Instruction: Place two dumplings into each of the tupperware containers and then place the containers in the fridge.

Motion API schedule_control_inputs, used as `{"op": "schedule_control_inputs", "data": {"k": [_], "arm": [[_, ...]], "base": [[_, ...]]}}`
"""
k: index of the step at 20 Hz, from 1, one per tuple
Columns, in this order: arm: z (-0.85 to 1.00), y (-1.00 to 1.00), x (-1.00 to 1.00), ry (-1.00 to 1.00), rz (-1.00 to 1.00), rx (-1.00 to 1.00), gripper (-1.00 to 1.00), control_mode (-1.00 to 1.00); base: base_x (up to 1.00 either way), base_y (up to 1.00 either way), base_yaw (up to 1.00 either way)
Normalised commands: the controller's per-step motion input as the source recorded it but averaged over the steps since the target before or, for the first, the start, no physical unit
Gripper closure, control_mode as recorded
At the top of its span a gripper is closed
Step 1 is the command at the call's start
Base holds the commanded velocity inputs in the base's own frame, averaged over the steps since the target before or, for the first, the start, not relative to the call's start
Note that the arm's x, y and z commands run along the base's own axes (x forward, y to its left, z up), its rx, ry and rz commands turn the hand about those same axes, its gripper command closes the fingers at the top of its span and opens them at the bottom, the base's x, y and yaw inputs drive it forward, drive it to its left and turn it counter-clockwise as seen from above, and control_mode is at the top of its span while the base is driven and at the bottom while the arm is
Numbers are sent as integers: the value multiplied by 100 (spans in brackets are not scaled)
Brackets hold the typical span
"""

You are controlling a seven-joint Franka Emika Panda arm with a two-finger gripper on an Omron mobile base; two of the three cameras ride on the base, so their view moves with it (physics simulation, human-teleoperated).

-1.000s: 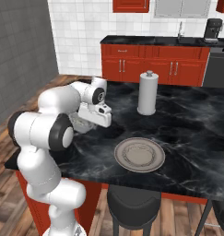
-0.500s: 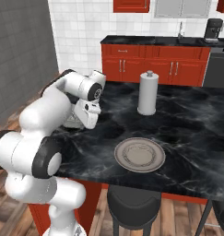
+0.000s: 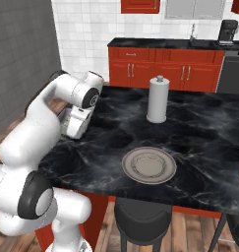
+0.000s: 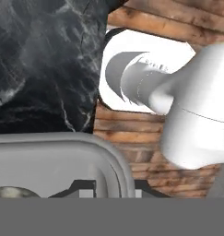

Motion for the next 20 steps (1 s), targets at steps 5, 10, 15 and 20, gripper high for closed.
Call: {"op": "schedule_control_inputs", "data": {"k": [5, 10, 15, 20], "arm": [[0, 47, -23, -25, -36, -47, 100, -100], [24, -21, -24, -9, -23, -31, 100, -100], [47, -40, -35, 0, -8, -7, 100, -100], [11, -34, -50, 0, 13, 0, 100, -100]], "base": [[0, 0, 0], [0, 0, 0], [0, 0, 0], [0, 0, 0]]}}
